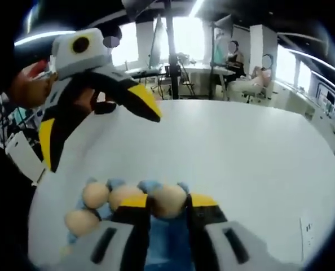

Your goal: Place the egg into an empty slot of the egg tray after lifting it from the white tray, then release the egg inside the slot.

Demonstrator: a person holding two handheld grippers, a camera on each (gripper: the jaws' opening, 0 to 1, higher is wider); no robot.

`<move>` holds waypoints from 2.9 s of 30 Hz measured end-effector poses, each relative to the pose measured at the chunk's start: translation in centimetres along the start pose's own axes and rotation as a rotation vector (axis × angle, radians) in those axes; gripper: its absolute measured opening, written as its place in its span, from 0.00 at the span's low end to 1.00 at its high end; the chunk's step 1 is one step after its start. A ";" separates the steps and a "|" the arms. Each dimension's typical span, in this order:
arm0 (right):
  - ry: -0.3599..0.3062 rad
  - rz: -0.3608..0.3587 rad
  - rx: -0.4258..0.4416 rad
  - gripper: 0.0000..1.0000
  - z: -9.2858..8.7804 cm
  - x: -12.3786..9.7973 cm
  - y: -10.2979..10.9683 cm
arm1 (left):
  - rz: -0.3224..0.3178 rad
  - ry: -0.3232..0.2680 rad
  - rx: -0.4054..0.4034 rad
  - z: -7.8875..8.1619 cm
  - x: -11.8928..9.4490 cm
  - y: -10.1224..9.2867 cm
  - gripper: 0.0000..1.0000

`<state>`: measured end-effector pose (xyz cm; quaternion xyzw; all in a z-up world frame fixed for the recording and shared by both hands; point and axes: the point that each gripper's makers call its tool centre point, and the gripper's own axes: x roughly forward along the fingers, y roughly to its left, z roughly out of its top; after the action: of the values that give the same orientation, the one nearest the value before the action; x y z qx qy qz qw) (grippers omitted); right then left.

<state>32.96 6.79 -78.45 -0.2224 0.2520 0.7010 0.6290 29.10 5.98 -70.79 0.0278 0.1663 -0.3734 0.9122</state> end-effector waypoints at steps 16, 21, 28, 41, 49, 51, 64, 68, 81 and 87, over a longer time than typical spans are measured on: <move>-0.006 0.007 -0.028 0.28 -0.1 -0.6 0.2 | 0.008 -0.009 0.001 0.2 -0.2 0.0 0.66; 0.007 -0.009 -0.037 0.28 -0.6 -2.0 0.2 | 0.004 -0.010 0.006 0.4 -0.1 -0.3 0.66; 0.042 -0.044 -0.062 0.26 -2.0 -3.4 -0.2 | -0.005 -0.018 0.014 0.8 0.1 -0.7 0.66; -0.004 -0.091 0.014 0.26 -3.6 -7.3 -0.5 | -0.016 -0.022 0.025 1.2 0.4 -1.2 0.65; 0.024 -0.109 0.016 0.26 -5.5 -9.1 -0.4 | -0.019 -0.023 0.031 1.4 0.4 -1.1 0.65; 0.021 -0.121 0.023 0.26 -5.9 -9.7 -0.5 | -0.020 -0.024 0.034 1.5 0.4 -1.1 0.65; 0.051 -0.175 0.061 0.26 -8.8 -12.7 -0.8 | -0.033 -0.030 0.038 1.9 0.9 -1.5 0.65; 0.063 -0.181 0.073 0.26 -9.7 -13.2 -0.8 | -0.041 -0.030 0.039 1.9 1.1 -1.7 0.65; 0.091 -0.237 0.115 0.26 -12.7 -16.6 -1.0 | -0.046 -0.027 0.041 1.9 1.4 -1.9 0.65; 0.115 -0.266 0.132 0.26 -14.4 -18.3 -0.9 | -0.053 -0.027 0.040 1.9 1.6 -2.1 0.65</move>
<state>35.83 -16.35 -78.11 -0.2516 0.3016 0.5797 0.7140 29.30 3.07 -69.42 0.0365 0.1474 -0.4009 0.9034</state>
